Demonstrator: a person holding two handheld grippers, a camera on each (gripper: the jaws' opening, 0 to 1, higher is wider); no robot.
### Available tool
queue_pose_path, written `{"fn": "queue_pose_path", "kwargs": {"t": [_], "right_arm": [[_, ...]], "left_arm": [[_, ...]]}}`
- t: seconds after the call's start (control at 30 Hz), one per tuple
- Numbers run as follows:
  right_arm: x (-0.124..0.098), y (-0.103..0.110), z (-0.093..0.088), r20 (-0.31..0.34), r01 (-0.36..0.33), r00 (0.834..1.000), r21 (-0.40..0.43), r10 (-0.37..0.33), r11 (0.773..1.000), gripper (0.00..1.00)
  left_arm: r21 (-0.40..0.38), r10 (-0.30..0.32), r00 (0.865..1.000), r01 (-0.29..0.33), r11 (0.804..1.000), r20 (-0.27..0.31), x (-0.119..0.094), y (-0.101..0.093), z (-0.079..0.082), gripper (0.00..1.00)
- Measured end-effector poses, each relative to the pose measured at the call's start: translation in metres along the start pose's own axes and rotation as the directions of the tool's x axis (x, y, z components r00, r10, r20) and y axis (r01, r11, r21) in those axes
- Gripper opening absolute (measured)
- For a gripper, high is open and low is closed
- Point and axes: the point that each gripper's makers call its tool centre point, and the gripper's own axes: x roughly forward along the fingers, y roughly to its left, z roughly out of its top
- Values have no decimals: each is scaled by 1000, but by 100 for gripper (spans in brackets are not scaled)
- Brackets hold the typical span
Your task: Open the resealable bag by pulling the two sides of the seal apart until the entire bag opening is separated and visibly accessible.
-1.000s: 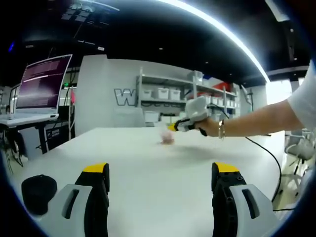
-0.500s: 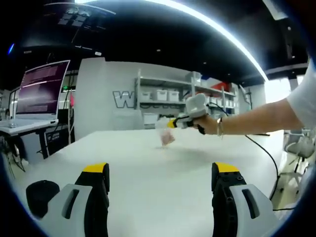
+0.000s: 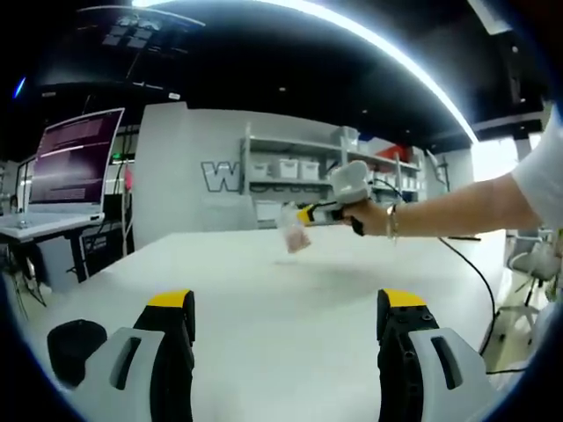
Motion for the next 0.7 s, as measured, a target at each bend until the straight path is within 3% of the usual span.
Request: {"fn": "queue_pose_path", "kwargs": {"t": [0.7], "right_arm": [[-5,8,1,10,-10,1000,-1,10,1000,0]], "left_arm": [[-2,4,1000,-4,1000,-9,-1,-1,-3,83]]}}
